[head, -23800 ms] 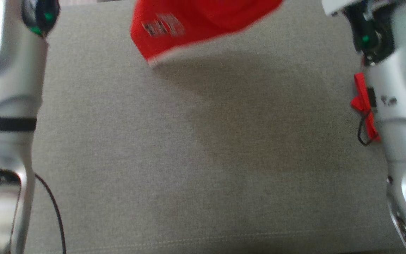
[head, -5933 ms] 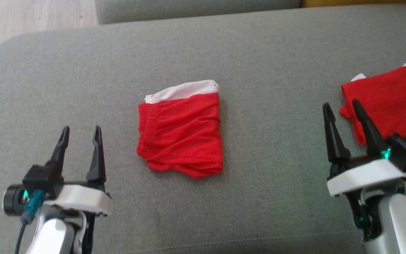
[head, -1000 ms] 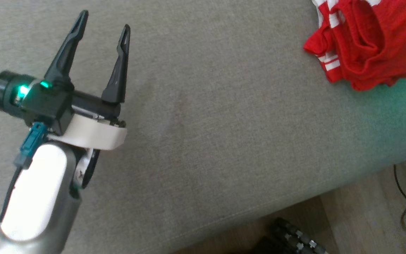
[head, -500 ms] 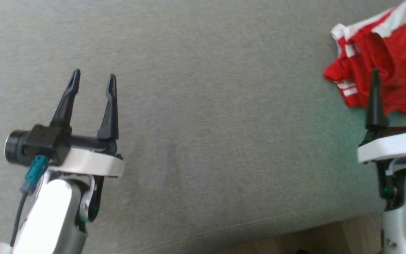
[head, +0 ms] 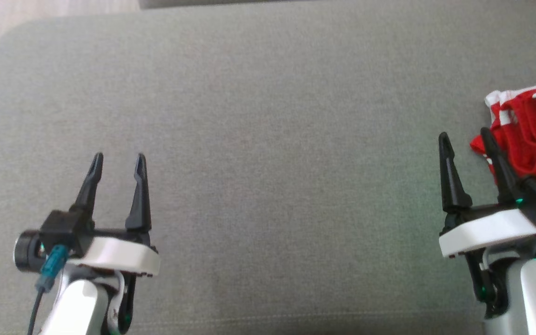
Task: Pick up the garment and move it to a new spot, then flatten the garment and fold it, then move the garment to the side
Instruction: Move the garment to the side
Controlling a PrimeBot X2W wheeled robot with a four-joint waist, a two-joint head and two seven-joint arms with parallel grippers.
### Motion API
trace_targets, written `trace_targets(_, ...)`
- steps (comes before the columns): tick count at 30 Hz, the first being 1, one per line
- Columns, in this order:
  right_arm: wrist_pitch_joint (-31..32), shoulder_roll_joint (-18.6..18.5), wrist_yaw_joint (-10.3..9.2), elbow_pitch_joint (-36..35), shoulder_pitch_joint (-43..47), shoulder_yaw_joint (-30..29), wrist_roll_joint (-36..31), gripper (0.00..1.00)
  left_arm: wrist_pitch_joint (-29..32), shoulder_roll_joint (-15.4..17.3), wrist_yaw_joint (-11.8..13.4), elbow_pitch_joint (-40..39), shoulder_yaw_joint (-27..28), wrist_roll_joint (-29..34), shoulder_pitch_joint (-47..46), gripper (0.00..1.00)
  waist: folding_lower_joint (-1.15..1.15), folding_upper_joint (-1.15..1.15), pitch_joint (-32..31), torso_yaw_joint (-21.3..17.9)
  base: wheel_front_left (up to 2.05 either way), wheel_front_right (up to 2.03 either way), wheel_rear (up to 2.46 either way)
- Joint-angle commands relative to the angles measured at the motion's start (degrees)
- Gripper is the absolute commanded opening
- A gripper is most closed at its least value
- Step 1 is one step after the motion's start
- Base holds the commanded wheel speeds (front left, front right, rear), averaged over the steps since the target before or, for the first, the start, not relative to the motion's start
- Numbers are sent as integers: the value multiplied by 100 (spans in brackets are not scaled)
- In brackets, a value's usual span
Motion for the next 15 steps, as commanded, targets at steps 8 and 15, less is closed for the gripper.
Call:
trace_targets(8,140,-15,-5,-361,222,85,71,100,-58,113,42,-79,228,-100,210,100,0,0,-481,80,0,0,0)
trace_targets(15,238,-14,-5,-423,487,13,110,100,-55,144,1,22,194,-160,319,100,0,0,-725,15,0,0,0)
